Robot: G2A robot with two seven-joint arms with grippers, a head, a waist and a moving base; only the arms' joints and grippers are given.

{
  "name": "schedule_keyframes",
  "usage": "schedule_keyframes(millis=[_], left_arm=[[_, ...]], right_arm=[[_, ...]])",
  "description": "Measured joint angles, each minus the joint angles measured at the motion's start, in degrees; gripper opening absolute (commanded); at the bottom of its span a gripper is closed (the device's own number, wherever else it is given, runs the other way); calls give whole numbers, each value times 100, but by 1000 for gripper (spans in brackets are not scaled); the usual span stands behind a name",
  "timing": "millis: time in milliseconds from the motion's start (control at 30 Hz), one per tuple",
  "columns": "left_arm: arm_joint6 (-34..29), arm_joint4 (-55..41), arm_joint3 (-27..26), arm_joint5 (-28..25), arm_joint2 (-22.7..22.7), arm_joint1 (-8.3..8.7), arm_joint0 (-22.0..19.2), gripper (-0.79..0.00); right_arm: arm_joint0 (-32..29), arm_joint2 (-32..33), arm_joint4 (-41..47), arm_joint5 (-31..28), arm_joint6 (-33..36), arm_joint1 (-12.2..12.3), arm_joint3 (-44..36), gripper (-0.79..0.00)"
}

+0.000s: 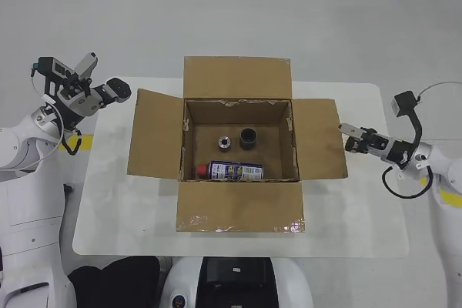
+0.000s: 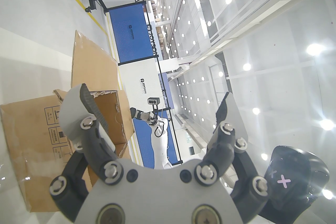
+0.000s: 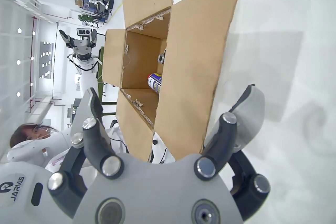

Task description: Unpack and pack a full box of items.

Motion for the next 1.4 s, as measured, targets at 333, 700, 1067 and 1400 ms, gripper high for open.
schedule_keyframes(millis=[333, 700, 1067, 1400], left_arm=[[0, 0, 0, 0, 0, 0, 0, 0], [0, 0, 0, 0, 0, 0, 0, 0], [0, 0, 0, 0, 0, 0, 0, 0], [0, 0, 0, 0, 0, 0, 0, 0]], right_arm=[[-39, -226, 265, -140, 33, 20, 188, 0], [-99, -259, 730, -407, 201, 61, 27, 0], [-76, -180, 1149, -602, 362, 117, -574, 0], [362, -765, 852, -702, 298, 119, -1345, 0]])
